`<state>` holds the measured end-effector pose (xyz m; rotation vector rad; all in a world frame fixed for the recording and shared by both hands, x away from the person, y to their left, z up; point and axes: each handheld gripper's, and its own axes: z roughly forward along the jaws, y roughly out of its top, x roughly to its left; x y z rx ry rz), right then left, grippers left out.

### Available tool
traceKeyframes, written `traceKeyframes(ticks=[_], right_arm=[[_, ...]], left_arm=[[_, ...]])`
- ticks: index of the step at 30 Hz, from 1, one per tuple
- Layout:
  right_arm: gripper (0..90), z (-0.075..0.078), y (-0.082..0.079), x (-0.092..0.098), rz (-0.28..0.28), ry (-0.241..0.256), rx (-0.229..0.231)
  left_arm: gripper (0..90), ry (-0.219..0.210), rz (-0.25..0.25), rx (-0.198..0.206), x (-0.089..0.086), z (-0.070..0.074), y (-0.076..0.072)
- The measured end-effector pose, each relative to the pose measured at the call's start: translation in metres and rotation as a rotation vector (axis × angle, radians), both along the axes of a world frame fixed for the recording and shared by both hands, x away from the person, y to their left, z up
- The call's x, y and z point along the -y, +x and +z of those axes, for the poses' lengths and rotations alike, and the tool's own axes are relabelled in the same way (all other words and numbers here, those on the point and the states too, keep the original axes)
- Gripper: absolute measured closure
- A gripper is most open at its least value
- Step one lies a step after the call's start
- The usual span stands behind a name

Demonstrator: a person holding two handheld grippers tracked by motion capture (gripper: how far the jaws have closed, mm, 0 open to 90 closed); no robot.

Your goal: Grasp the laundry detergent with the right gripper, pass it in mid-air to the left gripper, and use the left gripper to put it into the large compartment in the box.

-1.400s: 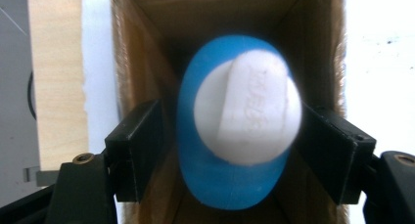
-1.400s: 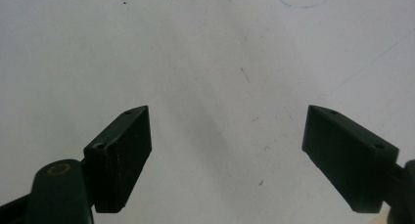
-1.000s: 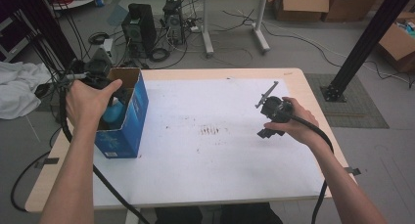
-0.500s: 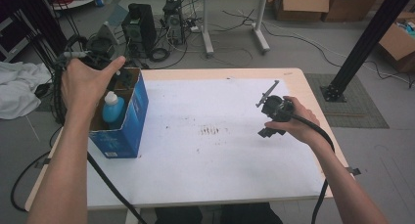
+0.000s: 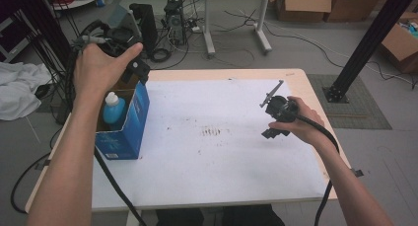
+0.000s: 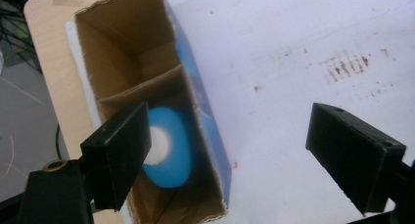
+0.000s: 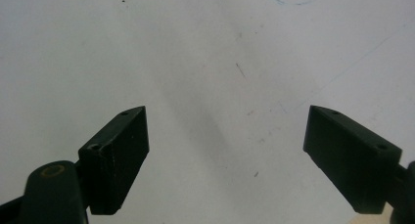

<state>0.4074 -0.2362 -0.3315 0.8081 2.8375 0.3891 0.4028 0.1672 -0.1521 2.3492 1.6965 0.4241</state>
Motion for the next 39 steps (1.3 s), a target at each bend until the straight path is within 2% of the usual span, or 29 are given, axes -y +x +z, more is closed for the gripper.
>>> traceKeyframes(ticks=[5, 11, 16, 20, 28, 29, 30, 31, 34, 35, 36, 39], right_arm=[[16.9, 0.000, -0.001, 0.001, 0.002, 0.001, -0.001], [16.9, 0.000, -0.001, 0.002, -0.001, 0.001, -0.005], [16.9, 0.000, -0.001, 0.002, 0.000, 0.001, 0.001], [16.9, 0.000, -0.001, 0.002, -0.001, -0.001, -0.001], [16.9, -0.001, -0.001, 0.001, -0.006, -0.003, -0.004], [17.0, -0.002, -0.001, 0.000, -0.003, -0.005, -0.002], [17.0, -0.002, -0.001, 0.000, -0.006, -0.004, -0.003], [17.0, -0.002, -0.001, -0.001, -0.005, -0.005, -0.005], [17.0, -0.003, -0.001, -0.001, -0.007, -0.004, -0.004], [17.0, -0.002, -0.001, -0.002, -0.005, -0.004, -0.003], [17.0, -0.002, -0.001, -0.002, -0.009, -0.004, -0.004], [17.0, -0.001, 0.000, -0.001, -0.013, -0.005, -0.003]], left_arm=[[17.6, 0.008, -0.034, -0.011, 0.013, -0.002, 0.003], [17.6, -0.004, -0.086, -0.025, 0.032, -0.010, 0.006], [17.6, -0.004, -0.136, -0.041, 0.054, -0.024, 0.007], [17.6, -0.010, -0.154, -0.047, 0.062, -0.032, 0.007], [17.6, -0.008, -0.189, -0.091, 0.076, -0.058, 0.010], [17.6, -0.003, -0.194, -0.100, 0.079, -0.065, 0.010], [17.6, -0.003, -0.194, -0.100, 0.079, -0.065, 0.010], [17.6, -0.005, -0.203, -0.106, 0.082, -0.073, 0.011], [17.6, -0.002, -0.209, -0.108, 0.085, -0.080, 0.011], [17.6, 0.003, -0.217, -0.112, 0.087, -0.088, 0.010], [17.6, 0.003, -0.217, -0.112, 0.087, -0.088, 0.010], [17.6, 0.000, -0.226, -0.134, 0.091, -0.102, 0.010]])
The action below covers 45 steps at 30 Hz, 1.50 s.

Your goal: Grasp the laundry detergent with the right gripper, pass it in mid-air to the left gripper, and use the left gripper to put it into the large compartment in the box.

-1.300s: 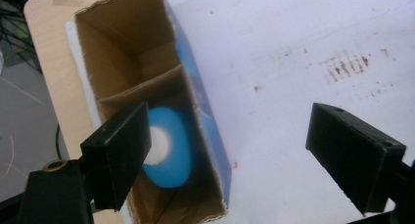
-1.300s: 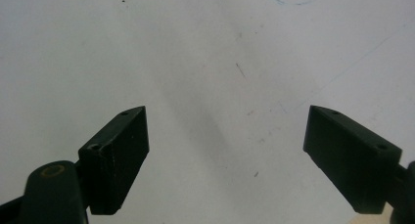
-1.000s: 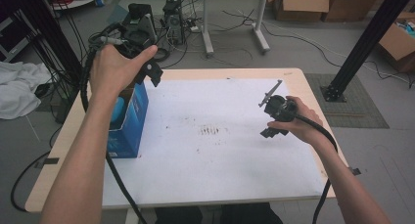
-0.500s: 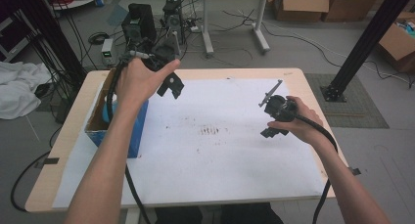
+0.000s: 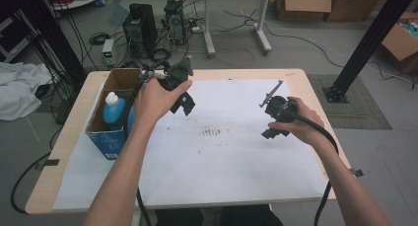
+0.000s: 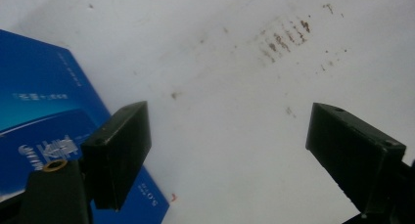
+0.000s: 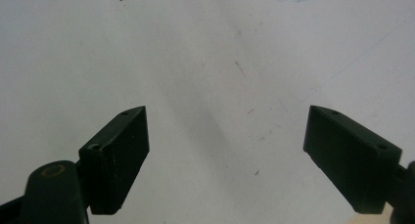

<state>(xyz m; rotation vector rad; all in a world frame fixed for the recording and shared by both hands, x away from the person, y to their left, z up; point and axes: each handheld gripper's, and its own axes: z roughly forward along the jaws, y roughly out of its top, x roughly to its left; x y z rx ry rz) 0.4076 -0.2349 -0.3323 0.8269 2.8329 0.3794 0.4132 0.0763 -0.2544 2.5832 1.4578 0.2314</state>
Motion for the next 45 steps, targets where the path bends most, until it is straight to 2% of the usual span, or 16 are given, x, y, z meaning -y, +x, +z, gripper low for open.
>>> traceKeyframes(ticks=[10, 21, 28, 45], right_arm=[[17.0, 0.008, -0.003, 0.002, -0.006, -0.005, 0.015], [17.0, 0.008, 0.001, -0.002, 0.003, -0.003, 0.012], [17.1, 0.007, 0.001, 0.001, 0.002, -0.004, 0.010], [17.1, 0.005, 0.000, 0.007, -0.010, -0.004, 0.006]], left_arm=[[17.7, -0.007, -0.008, -0.022, 0.008, -0.025, -0.001], [17.7, 0.006, -0.023, -0.042, 0.013, -0.048, -0.005], [17.8, 0.007, -0.025, -0.048, 0.018, -0.053, -0.003], [17.7, 0.009, -0.037, -0.052, 0.020, -0.053, -0.004]])
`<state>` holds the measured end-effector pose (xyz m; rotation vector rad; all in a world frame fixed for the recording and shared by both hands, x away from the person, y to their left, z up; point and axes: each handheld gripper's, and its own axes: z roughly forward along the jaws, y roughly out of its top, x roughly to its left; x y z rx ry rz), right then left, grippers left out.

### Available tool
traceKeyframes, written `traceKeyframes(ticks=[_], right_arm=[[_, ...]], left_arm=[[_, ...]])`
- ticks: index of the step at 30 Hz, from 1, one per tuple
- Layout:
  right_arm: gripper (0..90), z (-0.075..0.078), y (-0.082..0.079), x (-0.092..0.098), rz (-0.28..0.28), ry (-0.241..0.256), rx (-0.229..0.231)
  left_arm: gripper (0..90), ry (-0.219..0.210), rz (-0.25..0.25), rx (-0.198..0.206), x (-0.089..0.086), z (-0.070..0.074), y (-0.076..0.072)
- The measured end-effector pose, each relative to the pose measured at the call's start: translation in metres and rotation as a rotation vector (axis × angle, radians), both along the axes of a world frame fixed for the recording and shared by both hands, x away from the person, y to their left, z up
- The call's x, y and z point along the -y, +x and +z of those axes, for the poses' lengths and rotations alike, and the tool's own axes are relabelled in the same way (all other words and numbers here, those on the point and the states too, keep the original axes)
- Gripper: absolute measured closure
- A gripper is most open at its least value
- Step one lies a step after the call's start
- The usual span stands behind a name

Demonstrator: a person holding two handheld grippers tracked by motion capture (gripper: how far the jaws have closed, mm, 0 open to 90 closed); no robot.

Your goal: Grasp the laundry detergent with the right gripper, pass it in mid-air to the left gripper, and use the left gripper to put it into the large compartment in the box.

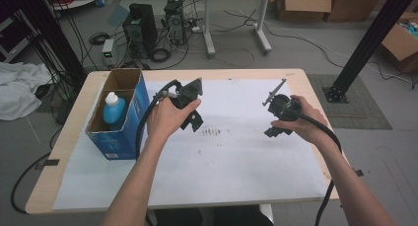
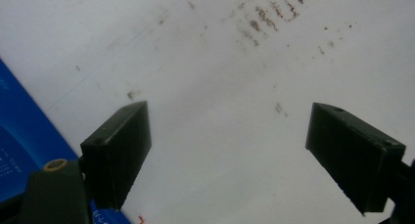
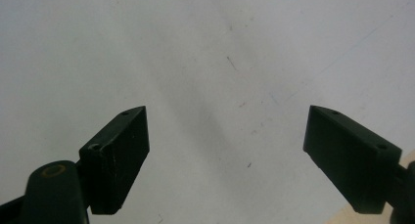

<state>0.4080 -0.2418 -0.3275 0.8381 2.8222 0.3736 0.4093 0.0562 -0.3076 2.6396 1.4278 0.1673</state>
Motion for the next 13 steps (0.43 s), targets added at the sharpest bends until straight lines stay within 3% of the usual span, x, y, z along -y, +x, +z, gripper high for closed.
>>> traceKeyframes(ticks=[13], right_arm=[[17.1, 0.0016, -0.0013, -0.0015, -0.002, -0.003, 0.003]], left_arm=[[17.7, -0.017, -0.001, 0.008, -0.0019, 0.0031, -0.0034]])
